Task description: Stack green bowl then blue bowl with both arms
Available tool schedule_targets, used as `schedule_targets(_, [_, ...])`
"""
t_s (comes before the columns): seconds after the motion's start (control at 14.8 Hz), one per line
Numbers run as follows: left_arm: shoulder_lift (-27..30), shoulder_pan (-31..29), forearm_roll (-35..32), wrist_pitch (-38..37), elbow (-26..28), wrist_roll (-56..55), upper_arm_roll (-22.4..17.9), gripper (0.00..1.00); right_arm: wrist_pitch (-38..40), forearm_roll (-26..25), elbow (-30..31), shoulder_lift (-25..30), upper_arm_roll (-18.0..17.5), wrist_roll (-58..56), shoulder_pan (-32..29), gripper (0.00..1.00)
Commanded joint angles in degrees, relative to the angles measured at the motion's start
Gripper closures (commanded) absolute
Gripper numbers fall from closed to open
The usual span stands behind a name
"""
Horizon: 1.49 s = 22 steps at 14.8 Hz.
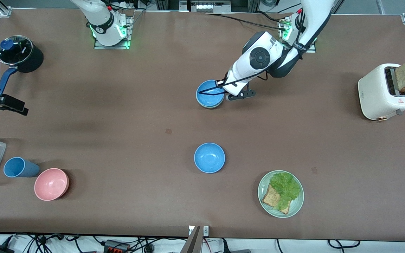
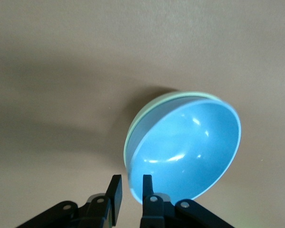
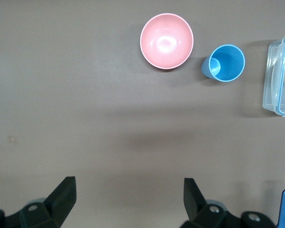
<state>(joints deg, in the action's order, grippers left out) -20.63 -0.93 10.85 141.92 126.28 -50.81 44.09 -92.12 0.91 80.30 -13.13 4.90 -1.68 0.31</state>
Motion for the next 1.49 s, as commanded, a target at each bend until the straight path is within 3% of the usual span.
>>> schedule_targets(0.0, [3.31,-3.36,0.76,-7.93,-3.38,0.62,0.21,0.71,0.8,-0.74,0.82,1.08,-4.97,0.53,-4.17,0.0])
schedule_targets(0.14, [4.72,-7.32,0.76,-19.26,-9.09,3.67,0.39,0.71,0.98,-0.82,1.35,1.44,-4.9,0.53,-3.92,0.0])
schedule_targets(0.27, [6.38,-11.44,0.15,-26.05,-12.62,11.39,-0.05,0.71,1.33,-0.91,1.43,1.53,-3.68,0.53,-2.78,0.0])
schedule_targets(0.61, [9.55,-21.81,-9.07,-28.1,-12.9,31.87,0.03,0.6,1.42,-1.18,2.48,2.67,-2.88,0.18,-2.33,0.0])
schedule_targets(0.74, [9.21,-25.77,-11.36,-28.19,-14.12,40.57,-0.14,0.44,0.63,-1.53,6.68,5.55,-2.88,0.27,-2.25,0.0])
schedule_targets(0.81, [8.94,-28.49,-13.2,-28.1,-14.65,45.75,-0.06,0.28,-0.59,-1.62,9.49,7.22,-2.88,0.36,-2.25,0.0])
schedule_targets(0.88, [8.77,-30.43,-14.18,-28.19,-15.35,49.02,-0.14,0.0,-2.17,-1.62,12.04,8.81,-2.88,0.36,-2.25,0.0])
schedule_targets(1.22, [8.41,-36.42,-14.62,-31.25,-18.42,52.21,-0.23,0.0,-3.24,-1.7,14.53,9.96,-2.96,0.01,-2.25,0.0])
schedule_targets(1.42, [7.8,-36.95,-17.34,-47.19,-31.3,53.97,-0.14,0.0,-4.81,-1.7,16.45,10.75,-3.05,-0.26,-2.25,0.0])
